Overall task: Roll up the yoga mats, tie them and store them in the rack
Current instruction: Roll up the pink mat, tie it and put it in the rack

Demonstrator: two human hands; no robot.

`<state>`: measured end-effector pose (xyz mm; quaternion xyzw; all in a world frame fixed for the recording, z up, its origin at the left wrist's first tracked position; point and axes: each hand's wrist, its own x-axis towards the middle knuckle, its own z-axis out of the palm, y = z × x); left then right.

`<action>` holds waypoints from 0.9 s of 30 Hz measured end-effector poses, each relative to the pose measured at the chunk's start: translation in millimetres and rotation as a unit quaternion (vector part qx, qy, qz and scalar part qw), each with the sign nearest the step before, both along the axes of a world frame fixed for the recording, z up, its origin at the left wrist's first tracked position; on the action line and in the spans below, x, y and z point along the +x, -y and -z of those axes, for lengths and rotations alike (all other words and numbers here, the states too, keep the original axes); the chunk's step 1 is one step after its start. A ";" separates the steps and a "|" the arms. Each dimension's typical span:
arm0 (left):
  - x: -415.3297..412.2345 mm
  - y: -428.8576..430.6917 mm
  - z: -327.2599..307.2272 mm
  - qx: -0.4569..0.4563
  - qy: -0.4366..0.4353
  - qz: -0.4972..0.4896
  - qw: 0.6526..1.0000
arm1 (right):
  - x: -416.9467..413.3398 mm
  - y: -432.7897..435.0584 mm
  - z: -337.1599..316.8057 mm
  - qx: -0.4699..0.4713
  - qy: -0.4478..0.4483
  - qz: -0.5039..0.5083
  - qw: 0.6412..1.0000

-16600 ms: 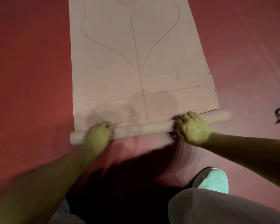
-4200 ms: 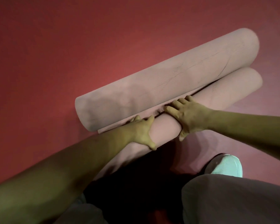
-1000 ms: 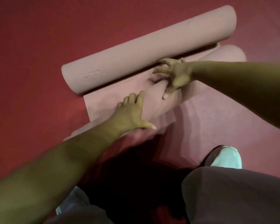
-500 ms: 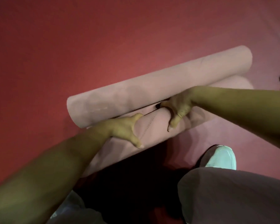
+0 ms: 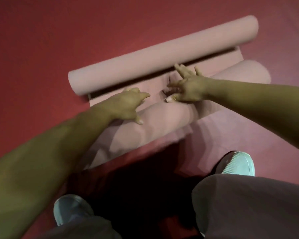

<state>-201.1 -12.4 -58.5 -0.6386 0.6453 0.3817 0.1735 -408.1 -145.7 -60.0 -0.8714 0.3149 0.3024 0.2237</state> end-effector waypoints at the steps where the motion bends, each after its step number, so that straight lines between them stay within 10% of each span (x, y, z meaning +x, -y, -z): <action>1: 1.8 0.0 -2.7 0.018 -0.017 -0.043 0.999 | 9.7 4.6 2.3 -0.036 0.003 -0.001 0.999; 5: -27.7 -7.6 -2.3 0.081 -0.048 -0.076 0.993 | 34.0 17.6 12.2 -0.061 -0.003 0.005 0.998; 22: -0.8 -10.3 16.9 -0.233 0.076 -0.043 0.969 | 39.2 28.0 2.0 -0.004 -0.022 -0.040 0.999; 27: -16.7 -17.4 22.5 -0.134 0.120 -0.022 0.983 | 37.1 29.1 9.0 -0.060 0.044 -0.017 0.997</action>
